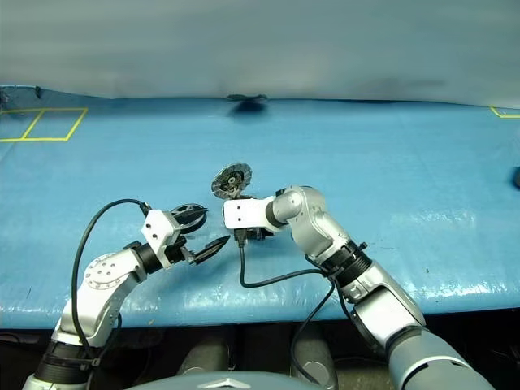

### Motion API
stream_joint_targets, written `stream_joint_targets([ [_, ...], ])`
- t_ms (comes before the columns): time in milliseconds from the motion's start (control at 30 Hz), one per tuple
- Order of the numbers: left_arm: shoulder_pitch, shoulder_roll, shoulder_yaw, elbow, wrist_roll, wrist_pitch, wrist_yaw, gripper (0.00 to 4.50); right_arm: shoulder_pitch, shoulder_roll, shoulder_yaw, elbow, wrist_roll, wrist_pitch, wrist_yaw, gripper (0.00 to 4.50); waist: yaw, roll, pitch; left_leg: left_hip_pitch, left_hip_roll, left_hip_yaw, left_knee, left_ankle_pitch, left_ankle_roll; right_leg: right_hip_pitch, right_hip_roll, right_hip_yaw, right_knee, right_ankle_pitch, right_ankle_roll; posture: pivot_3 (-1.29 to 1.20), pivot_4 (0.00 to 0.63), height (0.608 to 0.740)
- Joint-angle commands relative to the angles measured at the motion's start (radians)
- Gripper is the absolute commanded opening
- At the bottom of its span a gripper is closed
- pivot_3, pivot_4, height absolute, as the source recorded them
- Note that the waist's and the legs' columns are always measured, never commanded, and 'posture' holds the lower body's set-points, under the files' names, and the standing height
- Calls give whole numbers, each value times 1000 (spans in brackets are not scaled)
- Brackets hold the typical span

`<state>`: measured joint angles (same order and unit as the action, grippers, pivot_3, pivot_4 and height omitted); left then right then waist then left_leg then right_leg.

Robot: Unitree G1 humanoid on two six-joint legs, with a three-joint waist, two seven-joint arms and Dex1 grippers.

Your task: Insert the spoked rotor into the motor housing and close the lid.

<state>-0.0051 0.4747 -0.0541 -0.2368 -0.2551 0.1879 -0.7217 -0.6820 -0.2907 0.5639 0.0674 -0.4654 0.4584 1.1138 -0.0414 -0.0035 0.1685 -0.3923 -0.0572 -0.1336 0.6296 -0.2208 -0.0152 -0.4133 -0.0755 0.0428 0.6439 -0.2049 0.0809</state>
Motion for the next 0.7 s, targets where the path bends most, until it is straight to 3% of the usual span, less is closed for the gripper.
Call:
stream_joint_targets([
  [33, -18, 0, -2, -4, -3, -8, -7, 4500, 62, -15, 40, -22, -9, 81, 1, 1993, 4, -1, -1, 0, 0, 0, 0, 0, 0, 0, 0, 0, 0, 0, 0, 0, 150, 740],
  [500, -19, -8, -12, 11, -1, -18, -8, 4500, 153, 93, -23, -110, 16, 376, -186, 1993, 5, -4, -12, 6, 1, 0, 0, 1, -1, 5, 0, -2, 0, -3, 4, 0, 150, 740],
  [700, -21, -16, -18, 19, 1, -24, -5, 4500, 188, 58, 34, -173, 20, 427, -201, 1993, 8, -5, -12, 11, 1, -1, 0, 1, -1, 7, -1, -3, 0, -6, 2, 0, 150, 740],
])
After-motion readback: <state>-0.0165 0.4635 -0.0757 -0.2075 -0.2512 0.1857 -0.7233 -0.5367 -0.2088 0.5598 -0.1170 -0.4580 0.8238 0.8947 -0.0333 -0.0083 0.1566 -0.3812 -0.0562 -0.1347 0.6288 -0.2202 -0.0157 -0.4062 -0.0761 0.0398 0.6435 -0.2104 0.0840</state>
